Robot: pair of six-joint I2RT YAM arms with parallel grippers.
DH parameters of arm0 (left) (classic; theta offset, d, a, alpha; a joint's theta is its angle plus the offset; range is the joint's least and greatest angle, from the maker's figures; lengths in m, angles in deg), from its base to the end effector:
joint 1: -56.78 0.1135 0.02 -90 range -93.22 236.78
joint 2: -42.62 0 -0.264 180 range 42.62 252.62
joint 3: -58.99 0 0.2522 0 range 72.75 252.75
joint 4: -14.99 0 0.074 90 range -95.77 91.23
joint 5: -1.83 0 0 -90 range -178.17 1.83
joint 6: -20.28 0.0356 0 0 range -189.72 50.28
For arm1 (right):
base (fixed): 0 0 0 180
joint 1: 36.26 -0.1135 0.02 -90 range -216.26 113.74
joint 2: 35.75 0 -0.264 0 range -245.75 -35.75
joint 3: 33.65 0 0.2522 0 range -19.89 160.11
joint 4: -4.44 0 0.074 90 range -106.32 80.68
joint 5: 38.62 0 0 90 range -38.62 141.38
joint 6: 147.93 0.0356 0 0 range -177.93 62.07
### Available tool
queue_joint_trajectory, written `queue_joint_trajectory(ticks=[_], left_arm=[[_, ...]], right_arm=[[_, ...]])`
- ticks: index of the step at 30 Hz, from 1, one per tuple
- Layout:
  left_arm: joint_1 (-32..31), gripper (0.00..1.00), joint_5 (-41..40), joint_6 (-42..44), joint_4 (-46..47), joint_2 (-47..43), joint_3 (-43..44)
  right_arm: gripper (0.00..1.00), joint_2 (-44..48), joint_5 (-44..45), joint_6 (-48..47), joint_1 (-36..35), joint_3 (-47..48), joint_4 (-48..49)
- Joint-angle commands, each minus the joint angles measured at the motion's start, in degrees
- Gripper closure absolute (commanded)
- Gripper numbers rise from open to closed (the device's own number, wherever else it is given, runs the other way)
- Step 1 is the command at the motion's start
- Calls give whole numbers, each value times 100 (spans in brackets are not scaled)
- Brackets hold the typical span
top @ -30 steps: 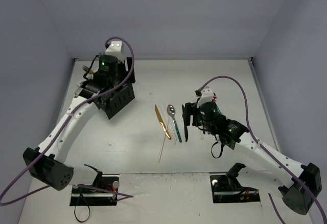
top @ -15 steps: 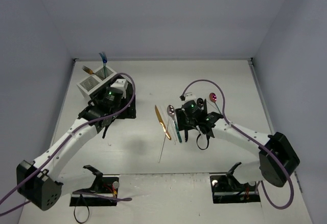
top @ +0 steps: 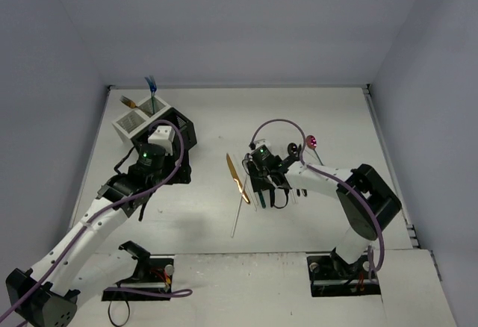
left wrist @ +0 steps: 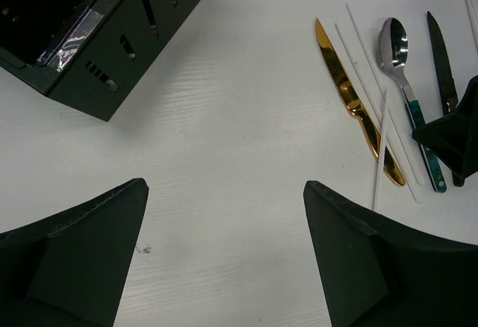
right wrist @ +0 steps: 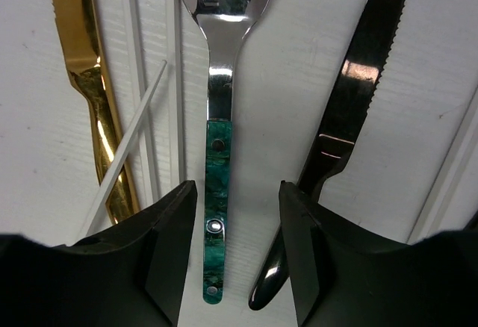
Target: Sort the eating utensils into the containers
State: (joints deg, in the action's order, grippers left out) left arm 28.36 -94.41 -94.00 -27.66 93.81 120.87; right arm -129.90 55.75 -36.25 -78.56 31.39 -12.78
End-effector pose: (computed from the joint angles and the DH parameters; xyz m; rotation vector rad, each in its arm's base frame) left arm 0.1735 -0.0895 0.3081 0.0127 2.1548 -0.4252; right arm 0.2496 0.2235 0.1749 -0.3969 2.3889 0.4356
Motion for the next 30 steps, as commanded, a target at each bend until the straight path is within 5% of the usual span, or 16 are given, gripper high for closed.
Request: queue_joint_trajectory(ticks=[1, 7, 16, 30], left_arm=[[30, 17, -101, 24, 247, -30, 128], [30, 17, -59, 20, 258, -27, 136], [30, 17, 519, -41, 609, -82, 42], [-14, 17, 2582, -1043, 3089, 328, 320]], right_arm=[[57, -139, 169, -45, 16, 334, 170], [66, -424, 290, -67, 20, 390, 221], [100, -133, 422, -242, 8, 415, 215], [100, 2265, 76, -1271, -1154, 602, 285]])
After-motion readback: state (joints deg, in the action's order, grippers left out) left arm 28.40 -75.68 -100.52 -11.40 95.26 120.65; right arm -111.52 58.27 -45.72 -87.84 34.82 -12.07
